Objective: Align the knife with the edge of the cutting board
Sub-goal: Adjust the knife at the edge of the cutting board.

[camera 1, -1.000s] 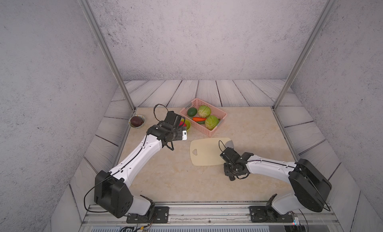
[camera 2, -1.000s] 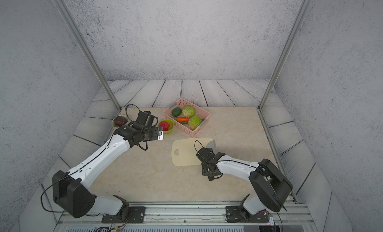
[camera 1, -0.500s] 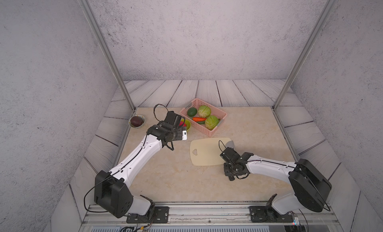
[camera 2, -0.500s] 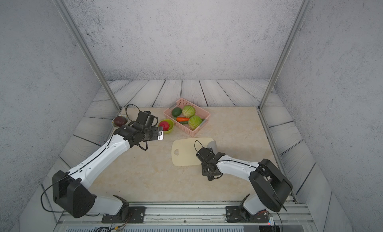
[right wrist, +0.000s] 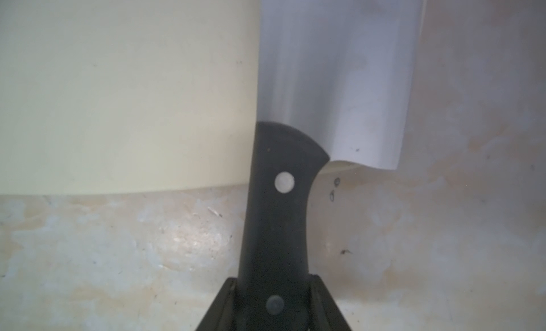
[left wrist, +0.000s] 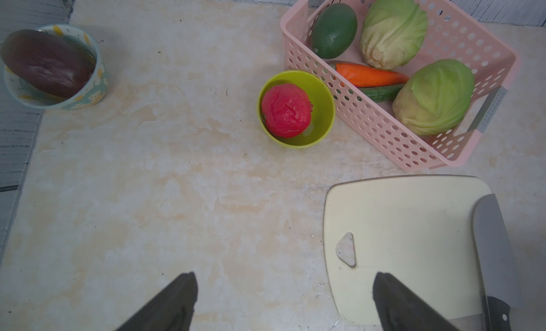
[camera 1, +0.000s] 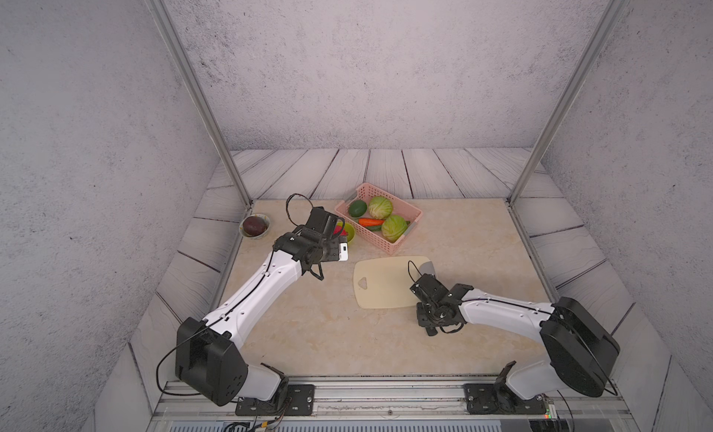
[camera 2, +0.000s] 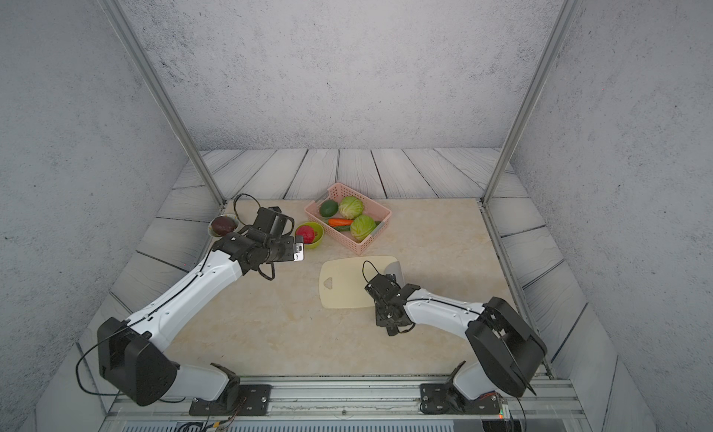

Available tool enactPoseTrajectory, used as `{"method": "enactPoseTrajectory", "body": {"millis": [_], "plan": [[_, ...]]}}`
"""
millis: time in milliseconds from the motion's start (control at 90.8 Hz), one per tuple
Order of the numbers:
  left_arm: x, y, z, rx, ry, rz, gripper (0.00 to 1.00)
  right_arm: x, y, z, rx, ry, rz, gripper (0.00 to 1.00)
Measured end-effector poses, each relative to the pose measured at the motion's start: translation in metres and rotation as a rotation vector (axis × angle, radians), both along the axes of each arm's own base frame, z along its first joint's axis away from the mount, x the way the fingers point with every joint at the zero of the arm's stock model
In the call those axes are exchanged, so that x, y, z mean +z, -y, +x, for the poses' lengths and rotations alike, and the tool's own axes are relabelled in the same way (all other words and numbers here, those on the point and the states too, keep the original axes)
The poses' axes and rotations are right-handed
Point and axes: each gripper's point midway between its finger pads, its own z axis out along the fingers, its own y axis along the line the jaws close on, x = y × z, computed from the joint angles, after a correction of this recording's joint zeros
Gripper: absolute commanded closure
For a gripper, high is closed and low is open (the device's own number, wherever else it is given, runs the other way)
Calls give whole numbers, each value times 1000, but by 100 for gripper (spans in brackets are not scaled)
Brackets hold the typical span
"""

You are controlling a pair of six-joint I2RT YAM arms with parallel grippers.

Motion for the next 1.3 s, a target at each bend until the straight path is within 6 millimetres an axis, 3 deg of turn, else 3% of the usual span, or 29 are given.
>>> {"method": "enactPoseTrajectory", "body": {"millis": [308, 903, 1200, 1299], "plan": [[0, 0, 0, 0, 0, 0, 2, 0, 0, 0, 0, -1, -1, 61], [0, 0, 0, 0, 0, 0, 2, 4, 0, 0, 5, 14, 10, 47], [0, 0, 0, 0, 0, 0, 2, 23, -2, 1, 41, 63, 47, 29], [0, -1, 0, 2, 1, 3, 2, 32, -2, 1, 66, 84, 64, 15]]}}
